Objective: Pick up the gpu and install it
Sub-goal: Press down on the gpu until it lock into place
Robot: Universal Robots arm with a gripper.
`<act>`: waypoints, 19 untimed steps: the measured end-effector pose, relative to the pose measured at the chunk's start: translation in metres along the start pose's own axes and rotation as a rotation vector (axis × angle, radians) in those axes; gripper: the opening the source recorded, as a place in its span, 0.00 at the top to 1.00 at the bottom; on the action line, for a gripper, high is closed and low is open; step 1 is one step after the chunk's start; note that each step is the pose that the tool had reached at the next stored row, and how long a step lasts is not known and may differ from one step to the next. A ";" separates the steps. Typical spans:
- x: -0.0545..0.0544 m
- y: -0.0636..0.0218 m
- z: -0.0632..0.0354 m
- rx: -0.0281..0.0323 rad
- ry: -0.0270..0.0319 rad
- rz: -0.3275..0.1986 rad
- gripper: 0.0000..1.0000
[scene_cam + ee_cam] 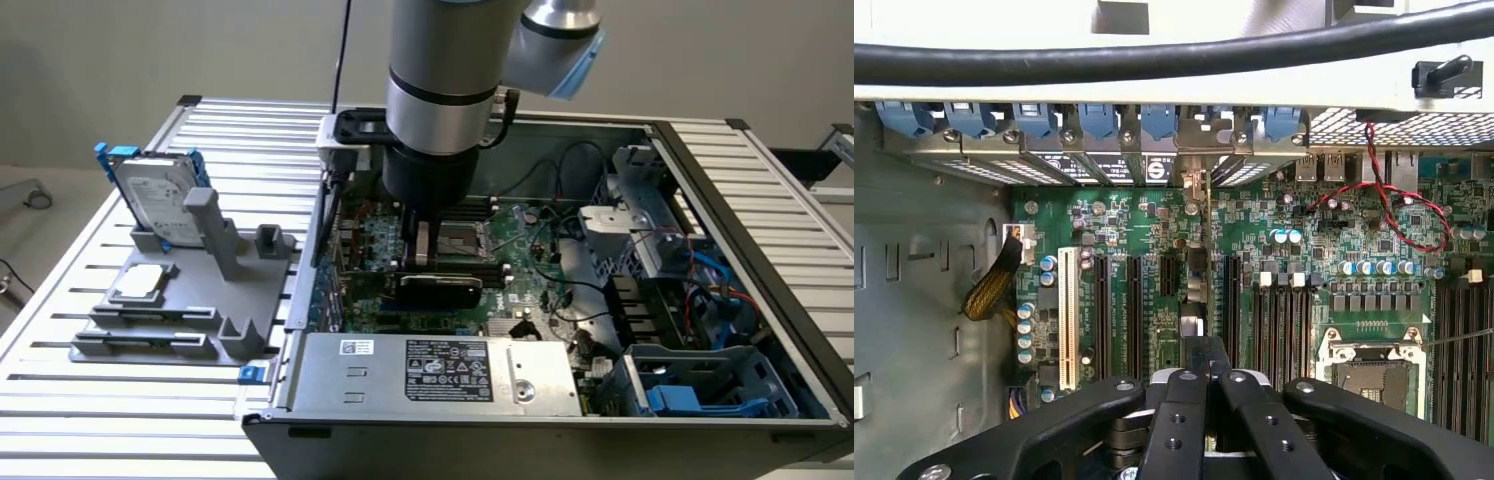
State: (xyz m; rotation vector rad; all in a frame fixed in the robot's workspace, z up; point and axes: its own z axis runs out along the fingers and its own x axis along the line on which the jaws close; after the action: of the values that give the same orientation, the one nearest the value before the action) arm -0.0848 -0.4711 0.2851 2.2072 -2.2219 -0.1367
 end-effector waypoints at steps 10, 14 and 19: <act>0.000 0.0006 0.0004 0.0007 0.0002 0.000 0.89; -0.002 0.0012 0.0036 0.0017 -0.0001 0.000 0.89; -0.006 0.0011 0.0050 0.0016 0.0001 -0.003 0.89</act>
State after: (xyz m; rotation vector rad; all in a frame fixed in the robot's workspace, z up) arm -0.0862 -0.4651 0.2805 2.2110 -2.2200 -0.1349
